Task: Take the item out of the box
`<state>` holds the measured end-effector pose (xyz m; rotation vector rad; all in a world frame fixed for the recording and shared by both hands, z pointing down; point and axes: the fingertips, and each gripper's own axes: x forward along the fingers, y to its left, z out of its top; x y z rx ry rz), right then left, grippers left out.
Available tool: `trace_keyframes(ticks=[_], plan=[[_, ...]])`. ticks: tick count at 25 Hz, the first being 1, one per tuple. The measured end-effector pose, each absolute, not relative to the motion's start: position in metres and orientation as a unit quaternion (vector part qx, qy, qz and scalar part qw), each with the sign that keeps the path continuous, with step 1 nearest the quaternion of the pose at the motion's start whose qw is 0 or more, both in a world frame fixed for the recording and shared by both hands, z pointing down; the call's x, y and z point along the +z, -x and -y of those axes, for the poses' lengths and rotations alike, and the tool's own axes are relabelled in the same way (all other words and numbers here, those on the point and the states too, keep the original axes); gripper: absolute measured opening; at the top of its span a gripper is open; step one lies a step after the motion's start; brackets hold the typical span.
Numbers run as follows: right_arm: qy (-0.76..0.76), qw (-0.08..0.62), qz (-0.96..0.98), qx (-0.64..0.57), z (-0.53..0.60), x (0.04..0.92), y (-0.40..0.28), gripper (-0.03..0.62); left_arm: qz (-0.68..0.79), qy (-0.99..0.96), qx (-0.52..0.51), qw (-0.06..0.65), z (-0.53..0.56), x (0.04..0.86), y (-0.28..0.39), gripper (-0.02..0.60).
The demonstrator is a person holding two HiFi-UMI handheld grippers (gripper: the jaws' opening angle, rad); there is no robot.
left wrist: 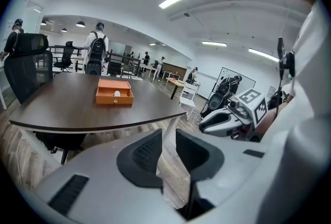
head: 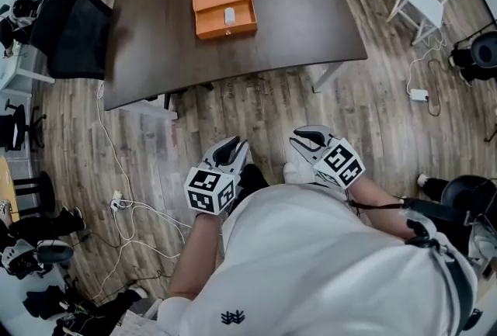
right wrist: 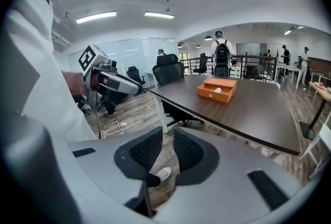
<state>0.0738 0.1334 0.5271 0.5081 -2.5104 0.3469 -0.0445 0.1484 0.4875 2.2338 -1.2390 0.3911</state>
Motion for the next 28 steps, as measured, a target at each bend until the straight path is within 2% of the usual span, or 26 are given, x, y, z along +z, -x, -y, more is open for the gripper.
trace_keyframes(ticks=[9, 16, 28], plan=[[-0.271, 0.268, 0.914, 0.138, -0.060, 0.501, -0.009, 0.057, 0.408, -0.861, 0.154, 0.262, -0.048, 0.472, 0.125, 0.087], [-0.318, 0.260, 0.899, 0.153, -0.036, 0.502, 0.027, 0.057, 0.374, -0.874, 0.170, 0.258, 0.002, 0.489, 0.163, 0.097], [-0.304, 0.268, 0.900, 0.161, 0.069, 0.514, -0.007, 0.057, 0.406, -0.846, 0.174, 0.299, 0.149, 0.512, 0.148, 0.132]])
